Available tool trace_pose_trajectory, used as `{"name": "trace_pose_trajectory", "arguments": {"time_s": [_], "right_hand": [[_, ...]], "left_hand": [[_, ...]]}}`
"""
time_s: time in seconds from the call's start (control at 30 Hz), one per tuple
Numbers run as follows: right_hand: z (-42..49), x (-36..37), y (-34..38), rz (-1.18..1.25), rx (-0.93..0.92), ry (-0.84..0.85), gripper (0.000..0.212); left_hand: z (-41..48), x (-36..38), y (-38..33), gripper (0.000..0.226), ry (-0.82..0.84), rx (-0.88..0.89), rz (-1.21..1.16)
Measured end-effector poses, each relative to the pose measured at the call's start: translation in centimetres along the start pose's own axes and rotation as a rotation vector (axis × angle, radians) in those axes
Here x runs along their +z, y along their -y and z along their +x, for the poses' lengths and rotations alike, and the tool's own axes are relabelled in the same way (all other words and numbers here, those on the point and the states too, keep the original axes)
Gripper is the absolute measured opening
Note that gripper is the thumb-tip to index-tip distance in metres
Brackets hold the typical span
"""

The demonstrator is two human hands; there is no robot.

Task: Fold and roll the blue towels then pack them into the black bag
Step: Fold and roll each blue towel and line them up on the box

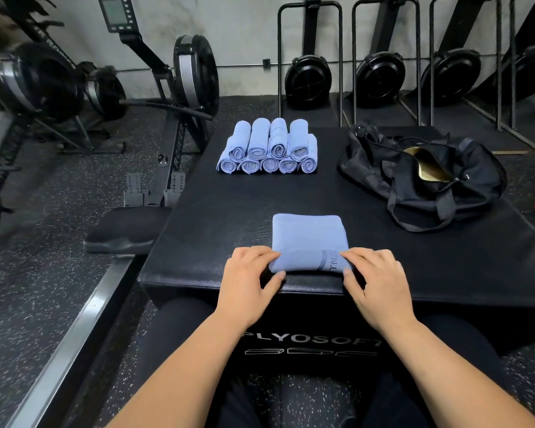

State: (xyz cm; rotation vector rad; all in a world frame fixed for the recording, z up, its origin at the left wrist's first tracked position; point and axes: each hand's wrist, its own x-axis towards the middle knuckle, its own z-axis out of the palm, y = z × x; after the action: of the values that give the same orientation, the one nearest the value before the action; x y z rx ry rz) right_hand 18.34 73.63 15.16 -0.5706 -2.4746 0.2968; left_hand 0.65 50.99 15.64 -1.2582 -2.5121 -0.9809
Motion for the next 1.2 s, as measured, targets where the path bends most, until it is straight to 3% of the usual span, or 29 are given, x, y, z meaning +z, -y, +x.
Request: {"name": "trace_pose_trajectory", "arguments": {"time_s": [0.1, 0.23, 0.43, 0.87, 0.97, 1.1, 1.2], "right_hand": [[0.0, 0.1, -0.2, -0.003, 0.005, 0.026, 0.037], [0.2, 0.1, -0.6, 0.046, 0.066, 0.064, 0.041], [0.7, -1.1, -0.3, 0.332, 0.335, 0.143, 0.031], [1.1, -2.3, 0.3, 0.463, 0.430, 0.166, 0.018], [1.5, -2.1, 0.5, 0.451, 0.429, 0.131, 0.015], [2.0, -1.5, 0.6, 0.322, 0.372, 0.047, 0.010], [2.6, -1.2, 0.6, 0.213, 0.271, -0.056, 0.010]], "left_hand": [[0.0, 0.3, -0.1, 0.044, 0.028, -0.064, -0.054], [0.3, 0.1, -0.1, 0.039, 0.018, -0.156, -0.157], [0.4, 0.0, -0.1, 0.033, 0.019, -0.294, -0.322], [0.5, -1.3, -0.8, 0.003, 0.088, -0.365, -0.441], [1.2, -1.0, -0.9, 0.007, 0.076, -0.409, -0.414], [2.3, -0.3, -1.0, 0.023, -0.057, -0.385, -0.361], [2.8, -0.4, -1.4, 0.023, -0.068, -0.217, -0.246]]}}
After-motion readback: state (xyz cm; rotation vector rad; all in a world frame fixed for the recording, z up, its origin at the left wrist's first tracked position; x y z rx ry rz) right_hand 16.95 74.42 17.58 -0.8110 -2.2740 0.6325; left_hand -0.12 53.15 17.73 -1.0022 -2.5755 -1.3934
